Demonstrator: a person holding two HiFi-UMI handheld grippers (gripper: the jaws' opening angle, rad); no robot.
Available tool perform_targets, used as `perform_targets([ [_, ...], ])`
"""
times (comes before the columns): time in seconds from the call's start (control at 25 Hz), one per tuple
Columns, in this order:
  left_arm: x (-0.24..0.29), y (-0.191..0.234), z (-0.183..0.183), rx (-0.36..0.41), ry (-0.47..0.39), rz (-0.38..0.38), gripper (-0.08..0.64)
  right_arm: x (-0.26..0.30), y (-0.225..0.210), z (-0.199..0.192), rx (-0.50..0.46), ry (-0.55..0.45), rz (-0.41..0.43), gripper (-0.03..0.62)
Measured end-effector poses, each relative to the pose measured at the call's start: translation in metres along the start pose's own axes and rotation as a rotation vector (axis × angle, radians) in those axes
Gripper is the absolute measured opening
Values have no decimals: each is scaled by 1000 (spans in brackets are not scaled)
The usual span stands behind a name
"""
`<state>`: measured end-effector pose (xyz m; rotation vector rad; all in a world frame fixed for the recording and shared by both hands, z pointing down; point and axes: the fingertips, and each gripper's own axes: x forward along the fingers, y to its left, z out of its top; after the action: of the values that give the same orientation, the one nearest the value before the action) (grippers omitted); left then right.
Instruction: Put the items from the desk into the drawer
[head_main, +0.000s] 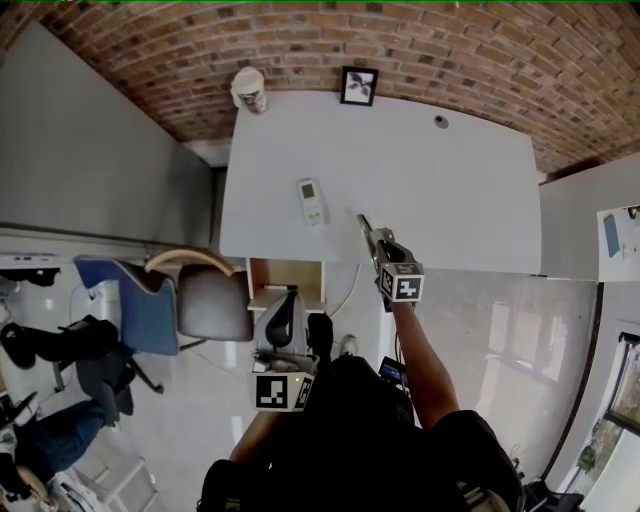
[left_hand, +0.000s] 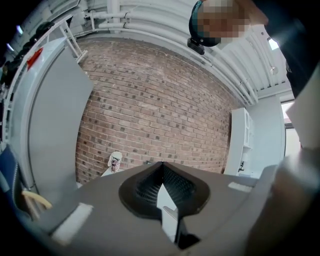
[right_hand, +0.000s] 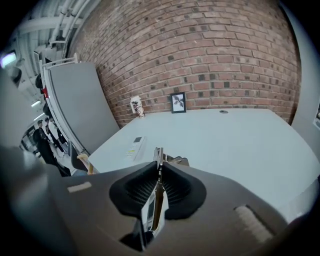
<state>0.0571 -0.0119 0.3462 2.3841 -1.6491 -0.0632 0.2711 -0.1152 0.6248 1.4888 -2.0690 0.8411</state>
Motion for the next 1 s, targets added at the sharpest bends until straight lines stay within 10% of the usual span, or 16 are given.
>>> perform_targets([
  [0.52,-145,-39,-2,38,-68,137,20,-88,74,-45,-143,-38,168,35],
  [1.0,-173,23,-2,10,-85,239,20,-62,181,-89,-350,40,359,35],
])
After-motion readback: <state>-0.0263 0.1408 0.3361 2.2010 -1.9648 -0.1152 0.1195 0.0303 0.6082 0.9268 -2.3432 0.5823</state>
